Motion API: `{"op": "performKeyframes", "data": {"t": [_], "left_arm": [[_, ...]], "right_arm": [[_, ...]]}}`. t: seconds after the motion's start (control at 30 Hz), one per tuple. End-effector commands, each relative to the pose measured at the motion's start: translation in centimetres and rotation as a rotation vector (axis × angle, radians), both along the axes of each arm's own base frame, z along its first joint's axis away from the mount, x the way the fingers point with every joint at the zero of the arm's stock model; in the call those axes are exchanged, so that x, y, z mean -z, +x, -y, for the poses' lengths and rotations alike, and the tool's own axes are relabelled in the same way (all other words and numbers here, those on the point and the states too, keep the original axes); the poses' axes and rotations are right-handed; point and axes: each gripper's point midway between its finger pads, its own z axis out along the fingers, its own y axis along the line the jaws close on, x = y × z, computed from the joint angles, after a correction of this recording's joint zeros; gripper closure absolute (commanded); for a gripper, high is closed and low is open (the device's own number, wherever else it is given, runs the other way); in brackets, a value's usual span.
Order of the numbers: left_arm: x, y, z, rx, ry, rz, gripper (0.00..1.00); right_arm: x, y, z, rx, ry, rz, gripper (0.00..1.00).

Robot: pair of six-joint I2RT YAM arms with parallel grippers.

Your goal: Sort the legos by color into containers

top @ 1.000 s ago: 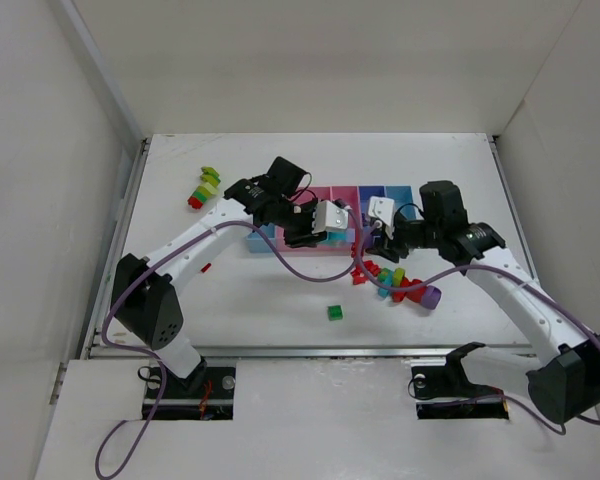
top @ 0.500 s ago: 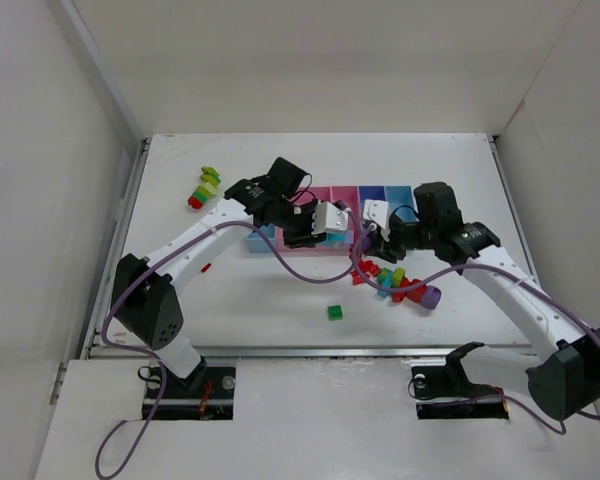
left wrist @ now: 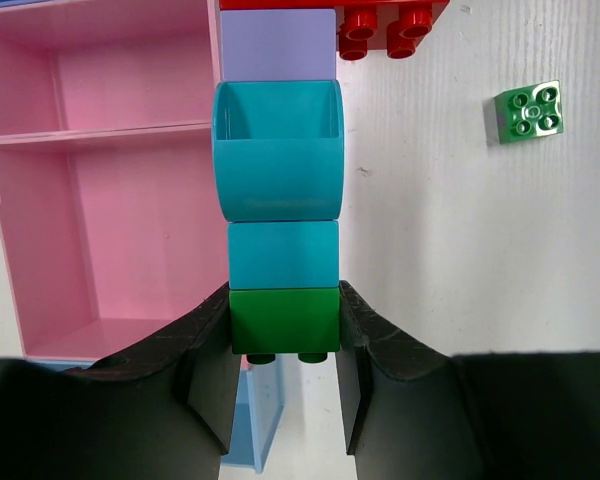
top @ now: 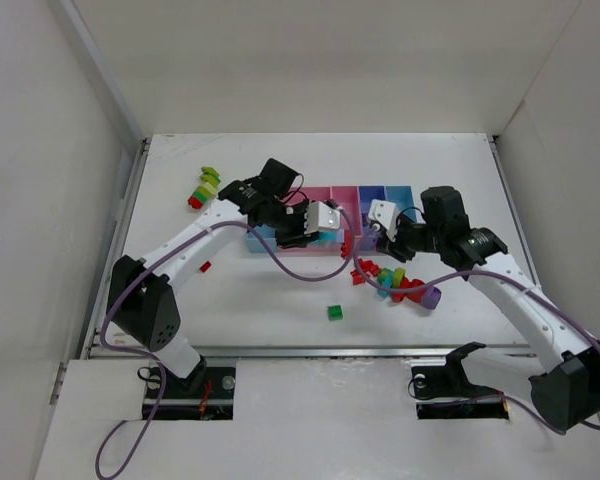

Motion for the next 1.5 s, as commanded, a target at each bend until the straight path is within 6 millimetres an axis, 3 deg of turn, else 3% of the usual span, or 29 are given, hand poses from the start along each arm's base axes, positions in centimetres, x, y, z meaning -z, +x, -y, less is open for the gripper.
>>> {"op": "performKeyframes", "data": {"t": [0.0,0.1,0.17,0.2,0.3,0.33,0.37,0.57,0.6,0.7,0.73,0.77,0.8,0.87,0.97,1.07,1.13,1.27,1.33,1.37,1.4,1.47], "left_arm": [[-1.7,-0.9,-0.4,0.009,-0.029,0.027,1.0],[-1.7,-1.0,-0.4,-0.008,-0.032,0.011,1.0],[-1.8,-1.0,-0.3,-0.024,-0.046,0.012,1.0],[-1.6,-1.1,-0.3,-0.048,-0.05,-0.01,1.0],[-2.1,0.0,-0.1,-0.118,-0.074,0.013,1.0],[-1.7,0.0,-0.2,-0.15,-0.074,-0.008,1.0],[-2.3,0.4,-0.1,-0.17,-0.087,0.012,1.0],[-2.8,0.5,-0.3,-0.217,-0.103,0.014,1.0],[-2.4,0.4,-0.4,-0.217,-0.097,0.007,1.0],[-2.5,0.1,-0.6,-0.224,-0.1,0.002,1.0],[-2.5,0.1,-0.6,-0.224,-0.1,0.002,1.0],[-2.8,0.1,-0.6,-0.223,-0.106,0.009,1.0],[-2.8,0.1,-0.6,-0.223,-0.106,0.009,1.0],[-2.8,0.1,-0.6,-0.223,-0.106,0.009,1.0],[-2.9,0.2,-0.5,-0.223,-0.112,0.016,1.0],[-3.7,0.9,-0.2,-0.228,-0.13,0.045,1.0],[-4.2,1.5,-0.2,-0.239,-0.137,0.073,1.0],[-6.8,2.5,-0.1,-0.225,-0.188,0.194,1.0],[-8.4,2.9,-0.1,-0.215,-0.22,0.293,1.0],[-9.0,3.0,0.0,-0.208,-0.237,0.324,1.0],[-10.6,3.0,0.3,-0.206,-0.278,0.376,1.0],[-11.4,2.8,0.6,-0.183,-0.3,0.422,1.0]], "right_arm": [[-1.3,0.8,0.2,0.045,0.035,0.039,0.91],[-2.9,3.2,0.8,0.155,0.102,0.097,0.89],[-3.0,4.7,0.7,0.216,0.163,0.072,0.87],[-3.7,6.7,1.3,0.285,0.195,0.111,0.87],[-1.7,10.1,1.6,0.409,0.212,0.02,0.87],[-2.3,11.4,1.5,0.435,0.22,0.023,0.87],[-0.3,12.4,1.4,0.469,0.206,-0.035,0.87],[2.0,16.1,2.4,0.625,0.165,-0.075,0.81],[1.4,16.3,2.3,0.624,0.173,-0.063,0.78],[1.4,16.4,1.8,0.609,0.187,-0.079,0.47],[0.9,16.2,1.6,0.596,0.2,-0.074,0.29],[0.4,16.0,1.2,0.574,0.215,-0.074,0.23],[-0.7,15.7,1.1,0.564,0.233,-0.057,0.09],[-1.7,15.2,1.2,0.545,0.241,-0.033,0.0],[-4.7,13.8,1.4,0.483,0.256,0.023,0.0],[-7.3,10.7,-0.1,0.356,0.301,-0.008,0.0],[-8.0,8.3,-1.2,0.279,0.342,-0.08,0.0],[-10.9,4.4,-2.0,0.199,0.488,-0.126,0.0],[-11.8,2.7,-3.0,0.164,0.585,-0.184,0.0],[-13.3,1.6,-3.9,0.077,0.643,-0.17,0.0],[-13.0,0.4,-4.1,0.062,0.675,-0.219,0.0],[-13.2,0.0,-4.3,0.047,0.689,-0.24,0.0]]}}
